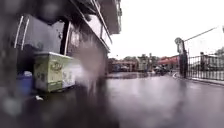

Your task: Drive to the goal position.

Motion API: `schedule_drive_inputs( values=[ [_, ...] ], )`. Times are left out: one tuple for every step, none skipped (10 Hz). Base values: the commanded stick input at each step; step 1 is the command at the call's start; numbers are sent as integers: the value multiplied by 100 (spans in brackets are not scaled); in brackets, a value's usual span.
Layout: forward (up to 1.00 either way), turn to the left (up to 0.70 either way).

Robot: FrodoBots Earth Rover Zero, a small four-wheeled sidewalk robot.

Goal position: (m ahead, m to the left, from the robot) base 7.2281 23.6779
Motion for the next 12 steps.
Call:
schedule_drive_inputs(
  values=[
    [100, 0],
    [100, 0],
    [100, 0],
    [100, 0],
    [100, 0],
    [100, 0],
    [100, 0],
    [100, -1],
    [100, -12],
    [100, -28],
    [100, -40],
    [100, -40]
  ],
)
